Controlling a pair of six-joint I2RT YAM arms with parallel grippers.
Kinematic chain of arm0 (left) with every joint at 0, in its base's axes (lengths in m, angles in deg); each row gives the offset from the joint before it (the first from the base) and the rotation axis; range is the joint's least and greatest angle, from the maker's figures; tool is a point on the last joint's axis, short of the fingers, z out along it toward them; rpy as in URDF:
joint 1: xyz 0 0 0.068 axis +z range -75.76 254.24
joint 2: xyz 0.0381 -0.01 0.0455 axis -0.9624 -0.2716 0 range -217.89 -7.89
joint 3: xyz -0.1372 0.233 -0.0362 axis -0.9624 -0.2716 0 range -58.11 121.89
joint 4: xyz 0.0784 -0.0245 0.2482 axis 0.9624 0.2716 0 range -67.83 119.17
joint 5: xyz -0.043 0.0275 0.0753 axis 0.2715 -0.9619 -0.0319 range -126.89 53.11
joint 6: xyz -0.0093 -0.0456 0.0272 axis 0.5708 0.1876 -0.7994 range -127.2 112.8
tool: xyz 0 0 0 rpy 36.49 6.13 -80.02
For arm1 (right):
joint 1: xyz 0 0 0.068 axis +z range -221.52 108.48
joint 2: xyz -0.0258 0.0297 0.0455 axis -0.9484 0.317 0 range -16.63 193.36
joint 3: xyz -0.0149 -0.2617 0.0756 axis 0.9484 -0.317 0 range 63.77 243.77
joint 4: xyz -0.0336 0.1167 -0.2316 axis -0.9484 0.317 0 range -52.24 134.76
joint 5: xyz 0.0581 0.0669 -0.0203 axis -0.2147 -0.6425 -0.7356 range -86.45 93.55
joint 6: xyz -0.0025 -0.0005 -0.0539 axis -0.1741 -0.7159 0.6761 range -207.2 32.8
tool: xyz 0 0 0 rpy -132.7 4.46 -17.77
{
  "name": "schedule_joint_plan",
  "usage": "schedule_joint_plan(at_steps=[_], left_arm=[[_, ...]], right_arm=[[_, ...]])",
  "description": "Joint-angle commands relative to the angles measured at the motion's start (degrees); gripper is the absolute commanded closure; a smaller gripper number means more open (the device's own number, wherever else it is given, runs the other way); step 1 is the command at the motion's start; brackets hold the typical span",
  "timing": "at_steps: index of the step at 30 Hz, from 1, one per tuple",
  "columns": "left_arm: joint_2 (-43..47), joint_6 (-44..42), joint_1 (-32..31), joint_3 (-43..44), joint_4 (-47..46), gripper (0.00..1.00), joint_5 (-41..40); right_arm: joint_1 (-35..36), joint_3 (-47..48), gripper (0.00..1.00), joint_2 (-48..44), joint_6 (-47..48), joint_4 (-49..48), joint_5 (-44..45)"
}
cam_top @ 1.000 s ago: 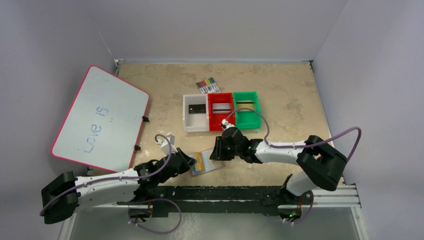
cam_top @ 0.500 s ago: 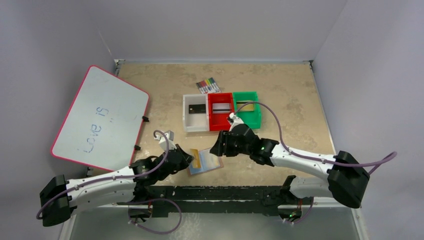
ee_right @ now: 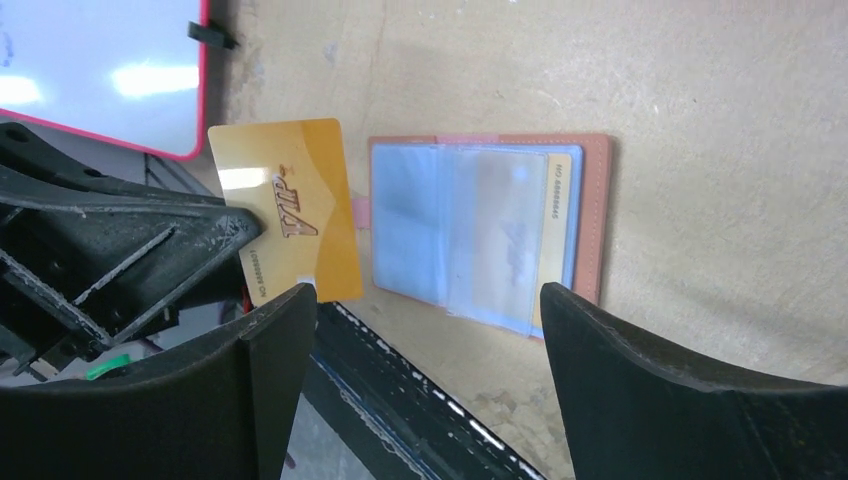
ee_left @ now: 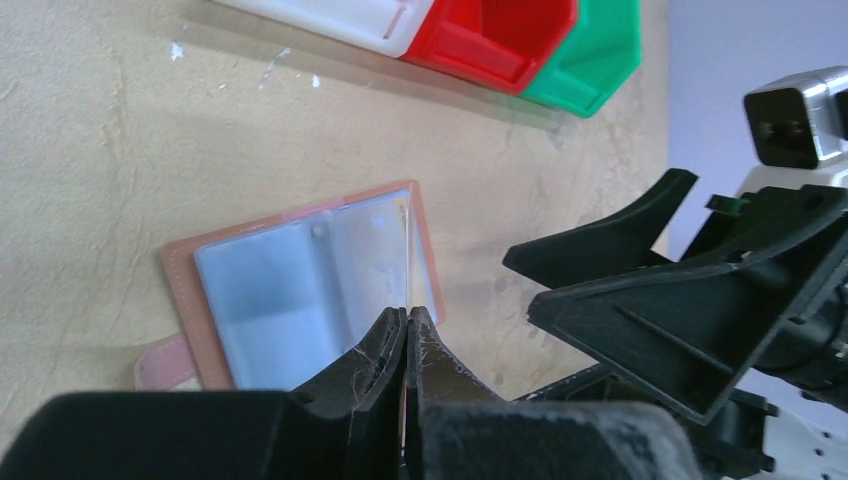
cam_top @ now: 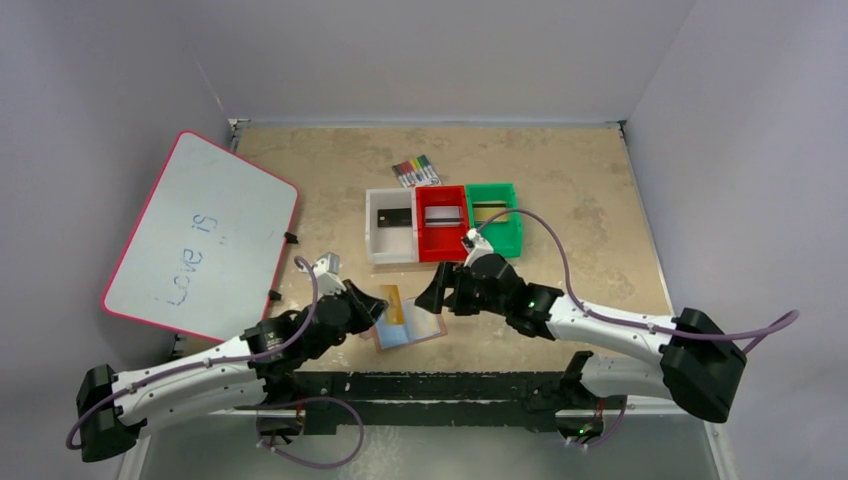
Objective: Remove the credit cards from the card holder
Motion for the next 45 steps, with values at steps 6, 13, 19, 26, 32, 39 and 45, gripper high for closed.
schedule_joint_plan(at_steps=[6, 13, 19, 26, 32, 39, 45], left_arm=[[5.0, -3.3, 0.2, -1.7, -11.7, 1.00, 2.4], [5.3, -6.3, 0.2, -1.8, -17.9, 1.00, 6.7], [4.5, -7.3, 0.3, -2.5, -22.9, 1.00, 10.5], [4.8, -6.5, 0.2, -3.3, -25.7, 1.00, 11.4], [5.3, -6.3, 0.2, -4.0, -26.8, 1.00, 11.7], [5.1, -5.6, 0.2, -5.0, -29.5, 1.00, 12.6], [5.2, -5.3, 0.2, -5.3, -29.7, 1.00, 12.6]], right_arm=[[-0.1, -3.3, 0.16, -5.2, 0.5, -12.6, -2.2], [-5.9, -6.4, 0.22, -6.6, -0.7, -21.3, -13.2], [-10.0, -7.6, 0.32, -3.2, -0.7, -34.2, -26.6], [-10.1, -7.8, 0.49, -1.1, -2.6, -42.6, -31.6], [-10.2, -8.5, 0.59, -0.5, -3.9, -45.2, -33.0], [-10.2, -9.1, 0.67, 1.4, -5.7, -49.9, -36.1], [-10.3, -9.9, 0.80, 2.4, -7.3, -53.1, -36.6]])
